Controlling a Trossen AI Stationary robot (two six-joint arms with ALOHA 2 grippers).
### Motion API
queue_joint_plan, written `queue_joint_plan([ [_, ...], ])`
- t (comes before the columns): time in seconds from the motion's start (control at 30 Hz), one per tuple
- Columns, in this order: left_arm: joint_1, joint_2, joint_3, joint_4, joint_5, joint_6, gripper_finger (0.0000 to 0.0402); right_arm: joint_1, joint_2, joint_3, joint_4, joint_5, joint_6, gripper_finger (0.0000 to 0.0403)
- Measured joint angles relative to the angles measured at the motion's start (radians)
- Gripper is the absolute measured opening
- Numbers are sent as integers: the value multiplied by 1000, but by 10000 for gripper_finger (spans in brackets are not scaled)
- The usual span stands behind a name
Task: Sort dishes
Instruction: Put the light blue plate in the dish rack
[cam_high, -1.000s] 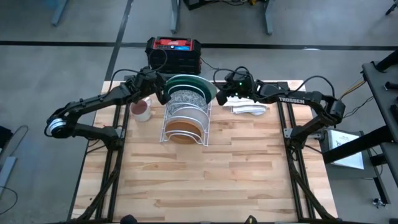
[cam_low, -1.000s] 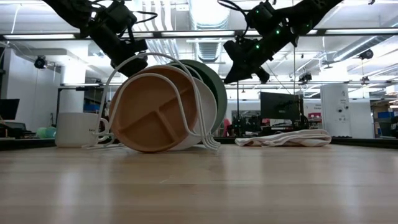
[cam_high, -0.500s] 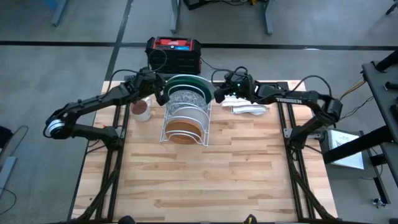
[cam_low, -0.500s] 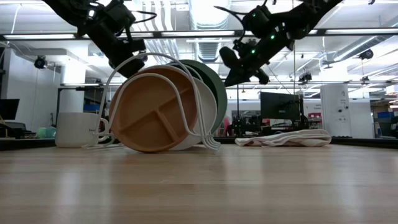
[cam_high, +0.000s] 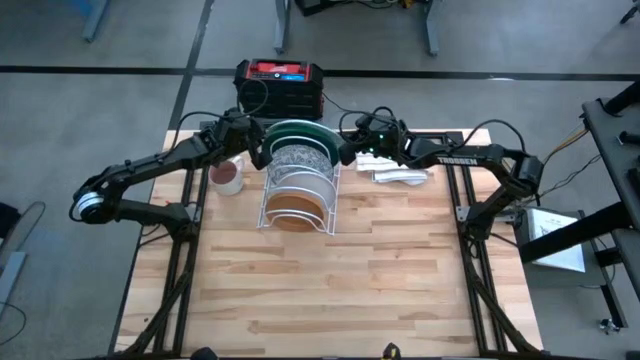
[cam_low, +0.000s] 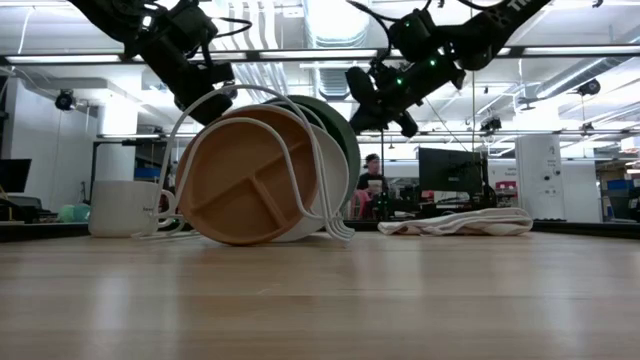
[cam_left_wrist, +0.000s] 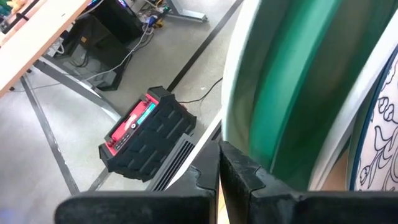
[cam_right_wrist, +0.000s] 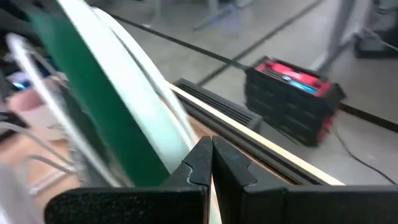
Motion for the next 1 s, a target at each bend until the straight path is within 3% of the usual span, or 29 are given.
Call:
queue_joint_plan([
  [0.1,0,0,0,-1,0,0,0,0,0,0,40,-51,0,2],
  [0.6,1,-35,0,-52,0,-35,0,-3,4,1,108,-53,-37,2],
  [1.0,-25,8,0,-49,92,-106,0,2,6,1,141,-86,-41,2],
])
